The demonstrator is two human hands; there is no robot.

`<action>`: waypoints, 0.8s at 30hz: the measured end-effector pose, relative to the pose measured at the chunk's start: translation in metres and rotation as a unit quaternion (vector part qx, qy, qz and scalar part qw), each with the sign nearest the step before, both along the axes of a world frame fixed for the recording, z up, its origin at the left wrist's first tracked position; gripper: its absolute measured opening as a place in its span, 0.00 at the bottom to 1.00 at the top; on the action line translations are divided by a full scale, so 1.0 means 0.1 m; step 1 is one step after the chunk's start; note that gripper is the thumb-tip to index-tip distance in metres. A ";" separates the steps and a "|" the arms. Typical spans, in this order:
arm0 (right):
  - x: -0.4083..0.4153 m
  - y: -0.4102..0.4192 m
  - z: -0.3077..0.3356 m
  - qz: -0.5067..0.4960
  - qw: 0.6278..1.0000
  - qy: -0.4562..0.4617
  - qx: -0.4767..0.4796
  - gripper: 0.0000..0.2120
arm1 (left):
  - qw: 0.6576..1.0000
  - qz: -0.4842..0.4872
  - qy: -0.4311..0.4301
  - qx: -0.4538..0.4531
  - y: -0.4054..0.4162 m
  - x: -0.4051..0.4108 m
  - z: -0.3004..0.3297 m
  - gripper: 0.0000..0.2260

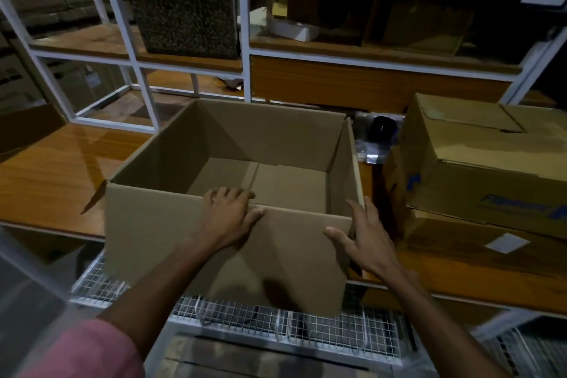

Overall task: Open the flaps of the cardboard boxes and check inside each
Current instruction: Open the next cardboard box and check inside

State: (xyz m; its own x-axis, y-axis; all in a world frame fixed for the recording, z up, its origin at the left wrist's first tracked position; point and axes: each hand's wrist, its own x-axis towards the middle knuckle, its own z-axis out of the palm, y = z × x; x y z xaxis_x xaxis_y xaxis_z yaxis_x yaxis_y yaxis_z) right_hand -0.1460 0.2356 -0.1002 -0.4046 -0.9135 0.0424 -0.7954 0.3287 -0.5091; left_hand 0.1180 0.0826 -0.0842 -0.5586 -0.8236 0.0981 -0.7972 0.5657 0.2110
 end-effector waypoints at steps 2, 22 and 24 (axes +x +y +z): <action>-0.04 0.08 0.03 0.013 0.999 -0.026 -0.026 0.44 | 0.999 -0.018 0.024 -0.021 0.20 -0.34 0.03 0.34; -1.75 0.55 0.79 -0.093 0.975 0.036 -0.197 0.32 | 0.965 -0.231 0.111 -0.050 0.85 -3.11 0.61 0.29; -1.95 0.52 0.85 -0.108 0.972 0.047 -0.203 0.32 | 0.963 -0.238 0.119 -0.051 0.76 -3.38 0.67 0.28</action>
